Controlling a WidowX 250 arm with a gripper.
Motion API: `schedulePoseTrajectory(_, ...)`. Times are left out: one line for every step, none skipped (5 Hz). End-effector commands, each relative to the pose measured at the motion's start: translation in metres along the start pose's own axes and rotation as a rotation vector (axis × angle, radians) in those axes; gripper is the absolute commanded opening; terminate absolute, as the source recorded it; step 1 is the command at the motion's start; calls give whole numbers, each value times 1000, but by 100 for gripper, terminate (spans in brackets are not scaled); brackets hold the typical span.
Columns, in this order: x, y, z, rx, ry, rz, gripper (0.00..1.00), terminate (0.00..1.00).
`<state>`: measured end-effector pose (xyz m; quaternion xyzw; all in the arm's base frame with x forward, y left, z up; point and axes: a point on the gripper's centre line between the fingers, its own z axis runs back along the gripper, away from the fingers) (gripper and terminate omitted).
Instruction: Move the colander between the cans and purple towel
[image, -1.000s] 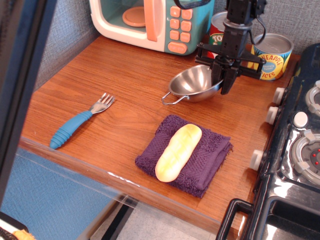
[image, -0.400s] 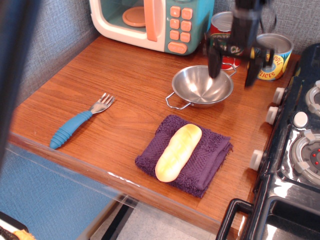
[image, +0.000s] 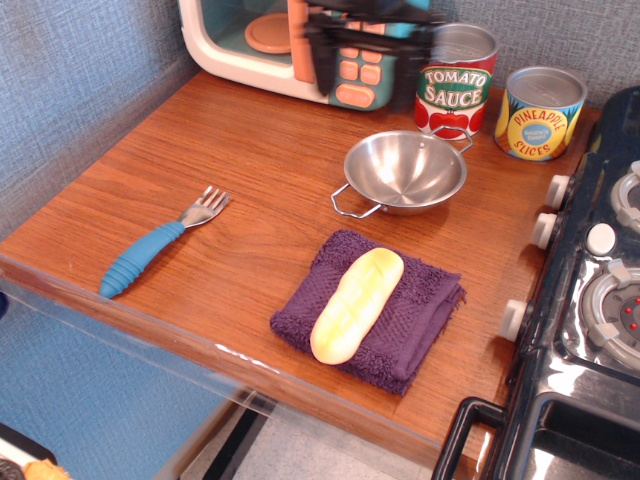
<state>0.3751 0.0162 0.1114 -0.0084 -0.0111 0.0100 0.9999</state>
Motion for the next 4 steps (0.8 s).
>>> schedulePoseTrajectory(-15, 24, 0, 62, -59, -51, 100, 0)
schedulePoseTrajectory(-19, 30, -4, 84, -69, -42, 100, 0)
schedulePoseTrajectory(-19, 30, -4, 84, -69, -42, 100, 0)
schedulePoseTrajectory(-19, 30, -4, 84, -69, -42, 100, 100)
